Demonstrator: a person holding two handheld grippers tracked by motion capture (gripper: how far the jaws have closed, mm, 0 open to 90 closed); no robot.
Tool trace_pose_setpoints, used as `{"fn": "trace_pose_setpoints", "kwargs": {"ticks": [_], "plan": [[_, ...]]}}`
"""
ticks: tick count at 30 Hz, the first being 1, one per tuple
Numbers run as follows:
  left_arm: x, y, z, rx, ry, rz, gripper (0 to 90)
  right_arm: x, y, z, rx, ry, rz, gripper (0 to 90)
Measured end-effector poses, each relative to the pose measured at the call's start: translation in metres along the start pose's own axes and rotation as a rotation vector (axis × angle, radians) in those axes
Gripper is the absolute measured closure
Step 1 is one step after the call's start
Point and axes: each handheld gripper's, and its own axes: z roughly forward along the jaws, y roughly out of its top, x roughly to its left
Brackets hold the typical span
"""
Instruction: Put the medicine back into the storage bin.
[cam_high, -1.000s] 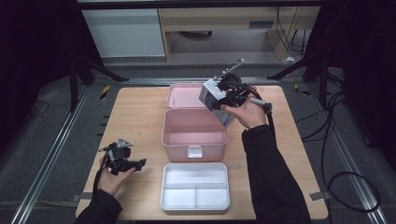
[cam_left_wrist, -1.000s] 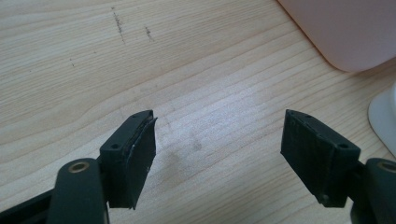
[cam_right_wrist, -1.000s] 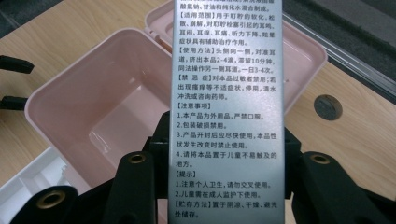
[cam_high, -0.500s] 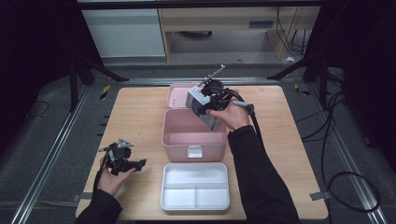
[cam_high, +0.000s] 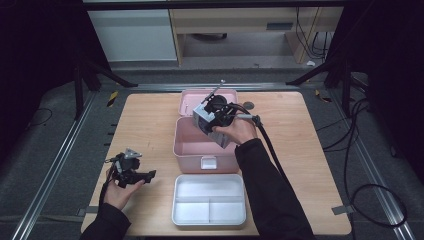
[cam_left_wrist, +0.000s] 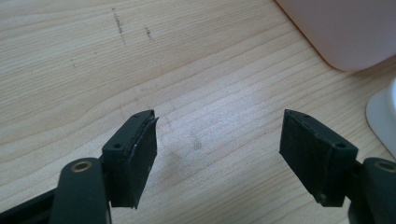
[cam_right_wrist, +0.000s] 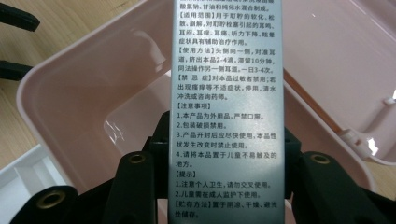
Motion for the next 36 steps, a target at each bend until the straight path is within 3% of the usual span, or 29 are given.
{"fn": "trace_pose_setpoints", "kwargs": {"ticks": [3, 8, 13, 17, 23, 28, 30, 31, 34, 36], "plan": [[0.0, 0.0, 0.0, -0.002, -0.001, -0.001, 27.3, 0.0, -0.003, 0.008, 0.002, 0.022, 0.023, 56.4], [-0.001, 0.0, 0.0, -0.001, -0.003, 0.001, 27.2, 0.0, -0.009, 0.024, 0.047, 0.024, -0.001, 56.2], [-0.001, 0.0, -0.001, -0.003, -0.004, 0.002, 27.2, 0.001, -0.014, 0.039, 0.075, 0.045, 0.006, 56.0], [-0.001, 0.001, -0.002, -0.009, -0.003, 0.003, 27.8, 0.002, -0.014, 0.049, 0.113, 0.04, -0.014, 55.7], [-0.002, 0.001, -0.005, -0.035, -0.005, 0.004, 29.9, 0.006, -0.015, 0.057, 0.121, 0.033, -0.039, 53.5], [-0.003, 0.002, -0.008, -0.053, 0.024, 0.008, 29.7, 0.008, -0.013, 0.049, 0.083, 0.021, -0.054, 50.1], [-0.003, 0.002, -0.007, -0.047, -0.013, 0.007, 32.4, 0.009, -0.013, 0.044, 0.065, 0.011, -0.055, 49.2], [-0.003, 0.002, -0.007, -0.05, -0.009, 0.003, 36.2, 0.008, -0.013, 0.039, 0.041, 0.009, -0.053, 48.4], [-0.004, 0.002, -0.007, -0.041, -0.014, 0.009, 35.4, 0.006, -0.014, 0.03, 0.003, 0.002, -0.049, 46.0], [-0.006, 0.002, -0.006, -0.038, -0.022, 0.021, 34.5, 0.005, -0.016, 0.012, -0.068, -0.011, -0.038, 42.6]]}}
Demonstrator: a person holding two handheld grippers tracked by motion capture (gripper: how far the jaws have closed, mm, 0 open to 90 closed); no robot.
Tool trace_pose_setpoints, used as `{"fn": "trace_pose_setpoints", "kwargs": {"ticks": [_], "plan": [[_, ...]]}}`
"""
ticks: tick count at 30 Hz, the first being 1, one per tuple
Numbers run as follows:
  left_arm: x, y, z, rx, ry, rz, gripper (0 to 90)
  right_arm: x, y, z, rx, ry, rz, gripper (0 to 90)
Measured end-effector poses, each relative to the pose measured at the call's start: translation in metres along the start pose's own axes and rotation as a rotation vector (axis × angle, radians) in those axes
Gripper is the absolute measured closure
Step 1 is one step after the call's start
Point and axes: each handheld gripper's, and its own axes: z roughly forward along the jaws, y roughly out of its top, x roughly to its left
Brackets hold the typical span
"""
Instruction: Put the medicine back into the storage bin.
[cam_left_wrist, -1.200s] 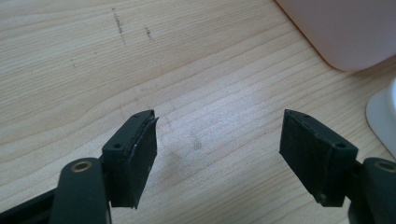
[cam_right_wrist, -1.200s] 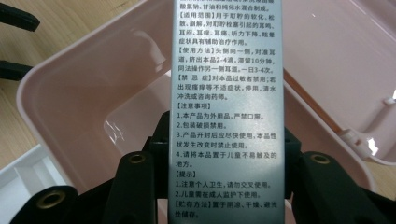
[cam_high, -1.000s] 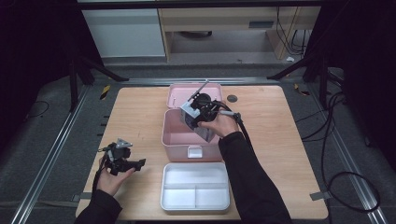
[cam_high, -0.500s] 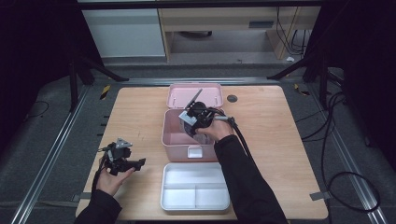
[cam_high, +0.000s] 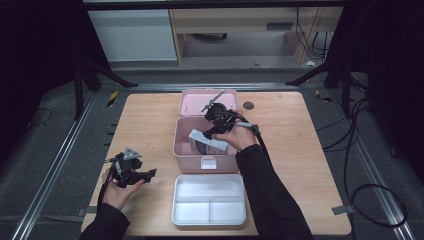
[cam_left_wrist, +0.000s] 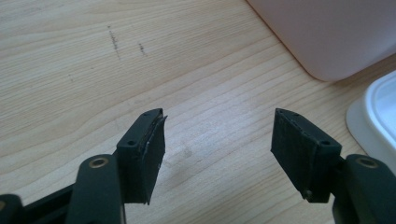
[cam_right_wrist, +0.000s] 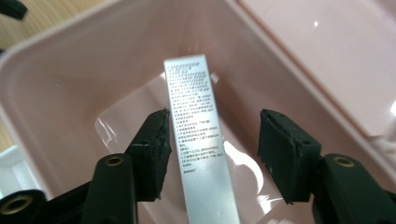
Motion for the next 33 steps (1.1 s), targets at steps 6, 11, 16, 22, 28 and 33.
{"fn": "trace_pose_setpoints", "kwargs": {"ticks": [6, 11, 16, 22, 28, 33], "plan": [[-0.002, 0.002, -0.002, 0.002, -0.007, 0.015, 32.8, -0.002, -0.01, -0.038, -0.111, -0.042, -0.019, 41.5], [-0.001, 0.003, -0.005, 0.006, -0.013, 0.02, 34.7, -0.004, -0.023, -0.066, -0.15, -0.084, -0.029, 41.4], [-0.002, 0.004, -0.009, -0.013, -0.004, 0.026, 33.4, -0.009, -0.044, -0.087, -0.194, -0.121, -0.014, 38.5], [-0.006, 0.008, -0.014, -0.038, -0.017, 0.026, 33.3, -0.016, -0.077, -0.111, -0.235, -0.146, 0.021, 38.3], [-0.01, 0.01, -0.019, -0.061, -0.044, 0.048, 33.2, -0.016, -0.107, -0.119, -0.242, -0.145, 0.032, 39.7], [-0.015, 0.012, -0.021, -0.067, -0.096, 0.093, 33.1, -0.017, -0.131, -0.117, -0.237, -0.124, 0.052, 40.9]]}}
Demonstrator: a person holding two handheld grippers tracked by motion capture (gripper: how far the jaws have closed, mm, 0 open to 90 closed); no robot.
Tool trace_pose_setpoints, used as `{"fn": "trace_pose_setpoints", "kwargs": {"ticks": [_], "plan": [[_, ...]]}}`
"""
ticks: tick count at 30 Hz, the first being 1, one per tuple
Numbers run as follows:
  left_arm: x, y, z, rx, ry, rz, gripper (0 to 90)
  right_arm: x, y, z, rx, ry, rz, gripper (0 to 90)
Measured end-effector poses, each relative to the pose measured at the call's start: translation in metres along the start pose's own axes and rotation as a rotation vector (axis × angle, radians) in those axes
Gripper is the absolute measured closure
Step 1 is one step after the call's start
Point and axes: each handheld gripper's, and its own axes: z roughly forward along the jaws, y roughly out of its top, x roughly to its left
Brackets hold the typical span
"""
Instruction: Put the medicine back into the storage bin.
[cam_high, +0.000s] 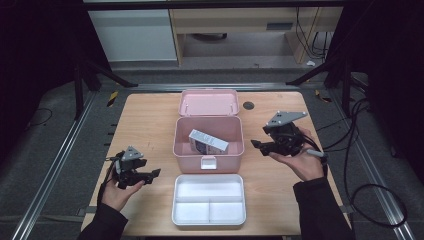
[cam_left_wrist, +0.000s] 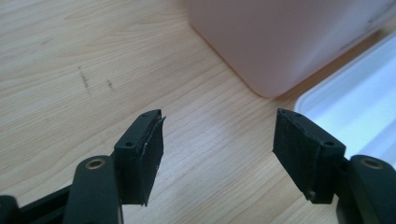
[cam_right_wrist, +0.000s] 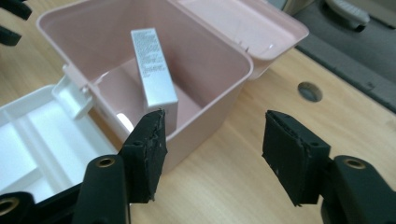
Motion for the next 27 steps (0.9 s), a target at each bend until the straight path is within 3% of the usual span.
{"fn": "trace_pose_setpoints", "kwargs": {"ticks": [5, 11, 13, 14, 16, 23, 24, 27], "plan": [[-0.006, 0.002, 0.002, 0.008, -0.033, 0.026, 34.6, 0.001, -0.025, 0.005, 0.008, 0.039, 0.02, 41.8], [-0.015, 0.004, 0.004, 0.037, -0.076, 0.069, 39.1, 0.01, -0.05, 0.019, 0.099, 0.043, -0.042, 41.8], [-0.016, 0.004, 0.004, 0.036, -0.081, 0.077, 40.0, 0.013, -0.055, 0.024, 0.112, 0.066, -0.064, 41.9], [-0.021, 0.005, 0.004, 0.041, -0.097, 0.099, 40.6, 0.016, -0.058, 0.027, 0.142, 0.096, -0.077, 41.8], [-0.025, 0.006, 0.005, 0.046, -0.115, 0.122, 41.2, 0.022, -0.06, 0.031, 0.167, 0.11, -0.112, 42.2], [-0.04, 0.01, 0.004, 0.057, -0.185, 0.203, 45.1, 0.037, -0.065, 0.04, 0.186, 0.164, -0.151, 43.8], [-0.044, 0.011, 0.005, 0.071, -0.215, 0.229, 47.0, 0.043, -0.065, 0.042, 0.207, 0.172, -0.182, 44.1], [-0.053, 0.012, 0.006, 0.097, -0.251, 0.281, 49.1, 0.051, -0.065, 0.045, 0.212, 0.199, -0.212, 45.8]]}}
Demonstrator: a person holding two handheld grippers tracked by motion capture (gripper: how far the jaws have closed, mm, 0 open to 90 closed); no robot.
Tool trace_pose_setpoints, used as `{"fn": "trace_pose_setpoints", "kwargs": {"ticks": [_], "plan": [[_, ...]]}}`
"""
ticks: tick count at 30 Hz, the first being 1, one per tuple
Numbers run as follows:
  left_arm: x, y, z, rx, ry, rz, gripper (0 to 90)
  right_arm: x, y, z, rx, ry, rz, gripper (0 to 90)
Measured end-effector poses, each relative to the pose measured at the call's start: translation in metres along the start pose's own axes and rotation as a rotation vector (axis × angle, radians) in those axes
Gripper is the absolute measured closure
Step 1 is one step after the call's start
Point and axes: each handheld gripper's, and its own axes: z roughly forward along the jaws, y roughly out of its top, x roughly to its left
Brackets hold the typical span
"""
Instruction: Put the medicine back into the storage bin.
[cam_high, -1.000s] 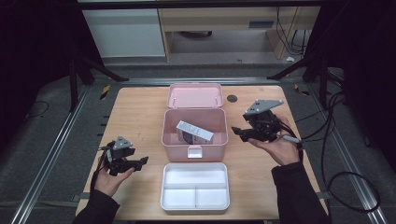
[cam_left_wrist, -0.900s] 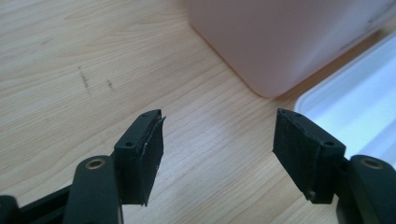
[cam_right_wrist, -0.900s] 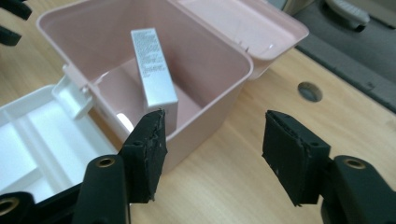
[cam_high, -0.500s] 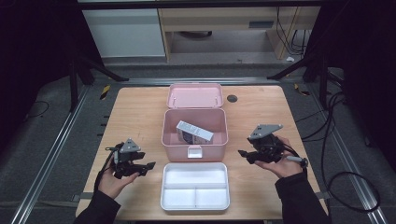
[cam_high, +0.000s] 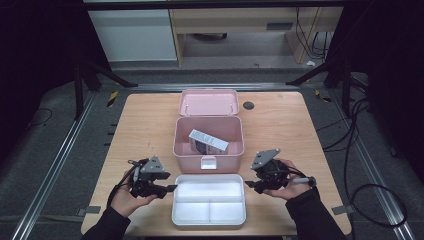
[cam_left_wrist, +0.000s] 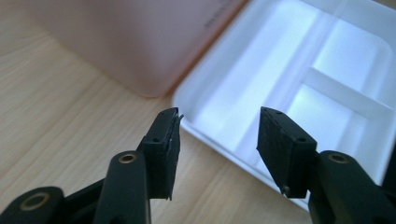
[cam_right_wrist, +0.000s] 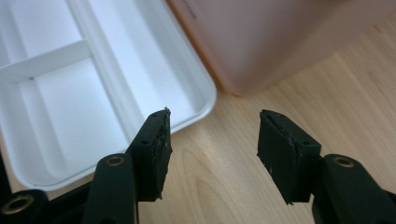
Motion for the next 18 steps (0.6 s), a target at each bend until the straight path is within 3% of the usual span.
{"fn": "trace_pose_setpoints", "kwargs": {"ticks": [2, 8, 13, 18], "plan": [[-0.007, 0.003, 0.004, 0.029, -0.015, 0.046, 50.5, 0.006, 0.002, 0.002, -0.003, 0.014, -0.018, 46.8], [-0.019, 0.008, 0.015, 0.095, -0.065, 0.129, 56.2, 0.021, 0.008, 0.015, 0.032, 0.08, -0.072, 52.2], [-0.023, 0.01, 0.025, 0.149, -0.115, 0.167, 63.1, 0.03, 0.01, 0.029, 0.106, 0.134, -0.114, 58.2], [-0.025, 0.013, 0.034, 0.203, -0.128, 0.201, 65.5, 0.035, 0.013, 0.041, 0.169, 0.169, -0.145, 63.3]]}}
